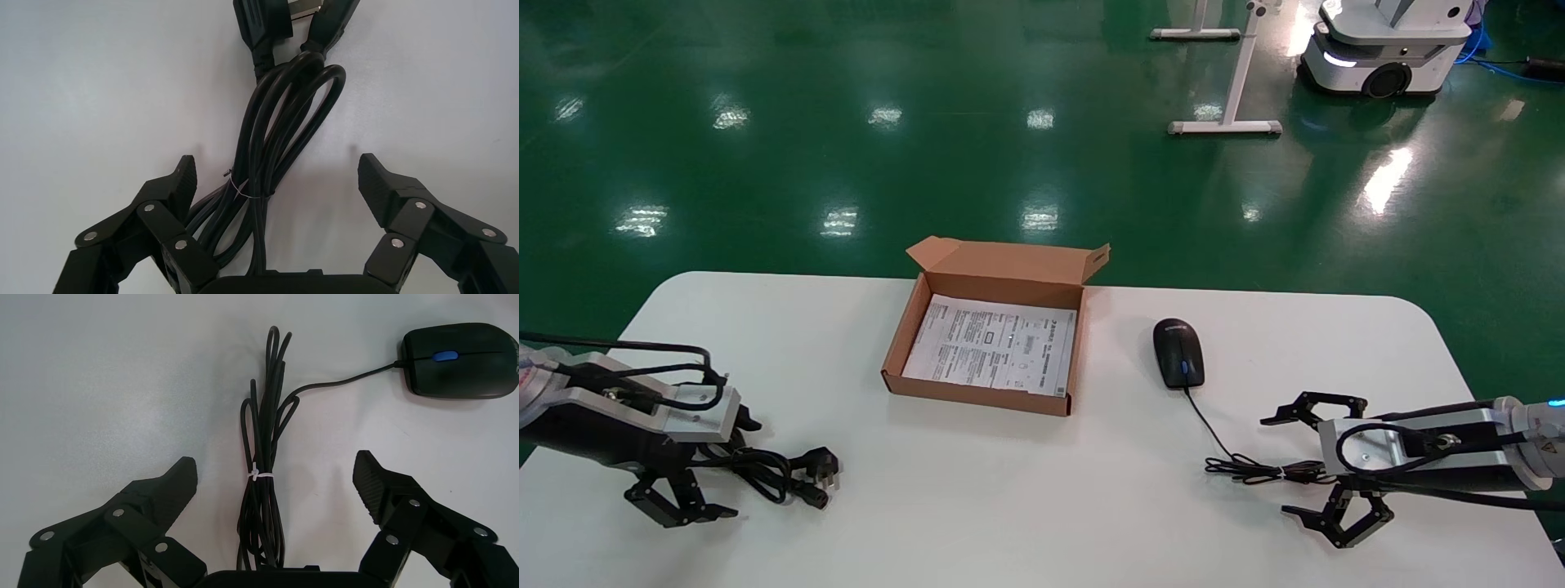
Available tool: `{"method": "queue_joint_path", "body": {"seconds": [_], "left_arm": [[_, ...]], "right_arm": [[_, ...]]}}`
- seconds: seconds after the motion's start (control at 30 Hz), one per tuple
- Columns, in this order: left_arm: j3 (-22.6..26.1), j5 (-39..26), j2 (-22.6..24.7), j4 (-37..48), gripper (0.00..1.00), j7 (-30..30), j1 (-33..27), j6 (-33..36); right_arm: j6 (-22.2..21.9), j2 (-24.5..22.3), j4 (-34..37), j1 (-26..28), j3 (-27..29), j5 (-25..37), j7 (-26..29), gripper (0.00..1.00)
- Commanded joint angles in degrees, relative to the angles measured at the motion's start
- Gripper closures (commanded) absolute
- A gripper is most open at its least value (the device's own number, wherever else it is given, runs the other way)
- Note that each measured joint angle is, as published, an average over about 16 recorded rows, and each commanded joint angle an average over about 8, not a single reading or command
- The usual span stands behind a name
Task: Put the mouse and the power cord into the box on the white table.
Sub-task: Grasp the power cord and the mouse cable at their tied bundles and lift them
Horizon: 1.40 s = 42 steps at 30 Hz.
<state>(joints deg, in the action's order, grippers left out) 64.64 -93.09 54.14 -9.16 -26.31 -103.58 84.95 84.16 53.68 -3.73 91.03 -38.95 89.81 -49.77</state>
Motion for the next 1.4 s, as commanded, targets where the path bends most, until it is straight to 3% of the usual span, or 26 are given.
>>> {"method": "queue_joint_path", "body": {"seconds": [0.03, 1.07, 1.23, 1.4], "left_arm": [[0.0, 0.0, 0.1, 0.2, 1.00, -0.1, 0.0, -0.1], [-0.2, 0.3, -0.5, -1.1, 1.00, 0.4, 0.0, 0.7], [-1.2, 1.7, -2.2, -1.7, 1.00, 0.1, -2.7, 3.1], [-2.8, 3.8, -5.0, -3.6, 1.00, -1.0, -8.9, 4.7]], "right_arm": [[0.0, 0.0, 0.1, 0.0, 0.0, 0.1, 0.0, 1.00], [0.0, -0.3, -0.9, -0.2, 0.2, -0.3, 0.0, 1.00], [1.0, -0.8, -1.7, 1.3, 0.4, -0.7, -0.3, 1.00], [3.0, -1.8, -3.6, 6.3, 1.6, -2.3, 0.5, 1.00]]}}
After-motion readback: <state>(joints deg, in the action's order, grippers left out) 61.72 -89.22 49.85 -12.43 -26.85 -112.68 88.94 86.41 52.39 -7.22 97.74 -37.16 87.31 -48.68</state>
